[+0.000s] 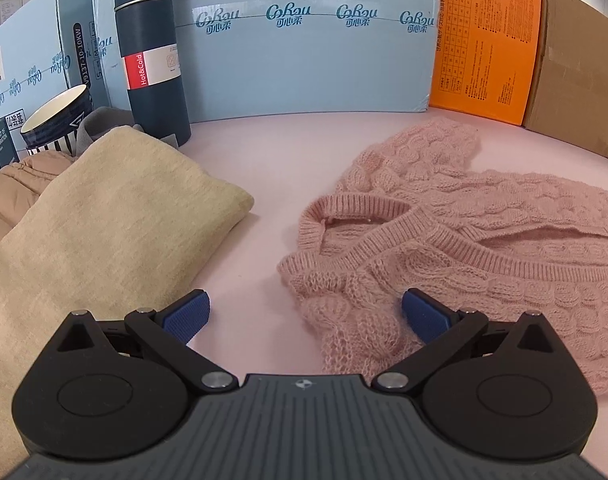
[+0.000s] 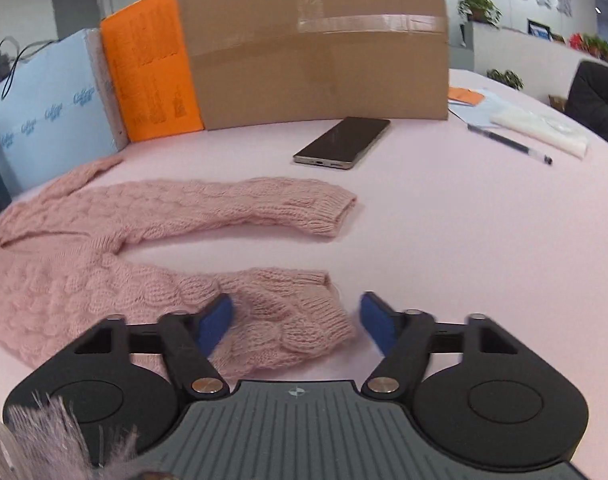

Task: Fold clothes
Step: 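Move the right gripper to the sweater sleeve cuff and close on it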

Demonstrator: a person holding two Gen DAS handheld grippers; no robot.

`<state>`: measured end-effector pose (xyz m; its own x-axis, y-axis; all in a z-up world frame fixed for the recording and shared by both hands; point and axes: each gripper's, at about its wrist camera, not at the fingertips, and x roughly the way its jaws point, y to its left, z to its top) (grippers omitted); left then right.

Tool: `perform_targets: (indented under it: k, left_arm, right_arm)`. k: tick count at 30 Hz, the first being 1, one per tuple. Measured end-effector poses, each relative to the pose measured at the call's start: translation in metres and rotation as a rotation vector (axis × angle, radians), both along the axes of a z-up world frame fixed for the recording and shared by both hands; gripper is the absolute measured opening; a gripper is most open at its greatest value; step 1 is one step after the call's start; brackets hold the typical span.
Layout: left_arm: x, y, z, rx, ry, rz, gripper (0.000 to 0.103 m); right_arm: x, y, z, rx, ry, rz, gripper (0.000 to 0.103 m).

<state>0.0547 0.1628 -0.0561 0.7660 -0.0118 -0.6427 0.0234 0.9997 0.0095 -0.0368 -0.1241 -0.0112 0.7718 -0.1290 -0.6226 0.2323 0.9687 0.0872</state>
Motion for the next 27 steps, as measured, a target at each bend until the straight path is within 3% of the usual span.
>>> perform_targets:
  k: [2,4,13,15,17,19,22,27]
  left_arm:
    - [0.0,-0.001,0.0,0.003,-0.002,0.0,0.103]
    - [-0.001,-0.001,0.0,0.008,-0.004,0.0,0.103]
    - [-0.002,-0.004,0.001,0.044,-0.02,-0.005,0.103]
    - [-0.003,-0.005,0.002,0.051,-0.023,-0.005,0.103]
    - [-0.003,-0.005,0.002,0.056,-0.025,-0.006,0.103]
    - [-0.003,-0.005,0.002,0.057,-0.029,-0.008,0.103]
    - [-0.005,-0.004,0.003,0.05,-0.042,-0.015,0.103]
    - [-0.01,-0.003,0.006,0.039,-0.072,-0.014,0.103]
  right_arm:
    - [-0.001,0.004,-0.001,-0.018,-0.004,0.023,0.031]
    - [-0.005,0.002,0.0,-0.011,-0.008,0.019,0.023]
    - [-0.024,-0.002,0.004,0.028,0.007,0.009,0.023]
    - [-0.026,-0.004,0.007,0.043,-0.009,-0.012,0.028]
    - [-0.025,-0.004,0.014,-0.004,-0.034,-0.051,0.05]
    - [-0.023,-0.003,0.021,-0.071,-0.061,-0.09,0.053]
    - [-0.008,-0.008,0.03,-0.102,-0.091,-0.109,0.067]
    - [0.035,-0.016,0.032,-0.097,-0.057,-0.099,0.069]
